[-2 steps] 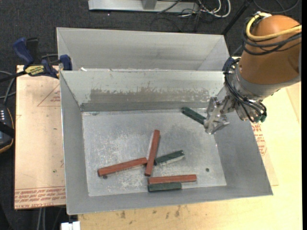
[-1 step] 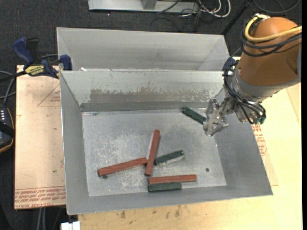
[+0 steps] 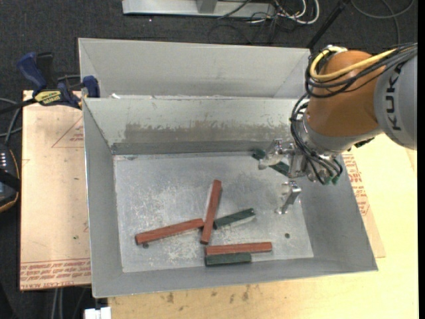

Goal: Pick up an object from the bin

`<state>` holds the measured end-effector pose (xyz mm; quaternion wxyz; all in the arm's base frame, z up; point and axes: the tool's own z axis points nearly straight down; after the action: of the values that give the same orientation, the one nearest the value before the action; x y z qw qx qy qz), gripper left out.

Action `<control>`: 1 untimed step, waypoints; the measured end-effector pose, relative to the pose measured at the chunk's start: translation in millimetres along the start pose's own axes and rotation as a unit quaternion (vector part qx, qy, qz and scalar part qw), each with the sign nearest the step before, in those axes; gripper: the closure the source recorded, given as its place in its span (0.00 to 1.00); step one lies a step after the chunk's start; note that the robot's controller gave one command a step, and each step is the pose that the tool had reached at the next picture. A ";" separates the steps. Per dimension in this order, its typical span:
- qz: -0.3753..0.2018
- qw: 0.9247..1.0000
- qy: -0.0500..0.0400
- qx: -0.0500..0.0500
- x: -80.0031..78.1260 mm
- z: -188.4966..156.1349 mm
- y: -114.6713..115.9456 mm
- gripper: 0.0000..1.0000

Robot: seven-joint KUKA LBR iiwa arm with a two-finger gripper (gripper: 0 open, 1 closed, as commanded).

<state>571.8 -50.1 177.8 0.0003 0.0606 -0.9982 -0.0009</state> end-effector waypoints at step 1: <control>0.000 1.000 -0.001 0.000 -0.7 -0.9 -0.2 0.00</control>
Offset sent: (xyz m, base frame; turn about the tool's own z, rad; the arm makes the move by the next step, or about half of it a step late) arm -0.0120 0.0174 -0.1078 -0.2019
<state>572.5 -50.2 178.7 -0.0008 0.0608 -0.9982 -0.0005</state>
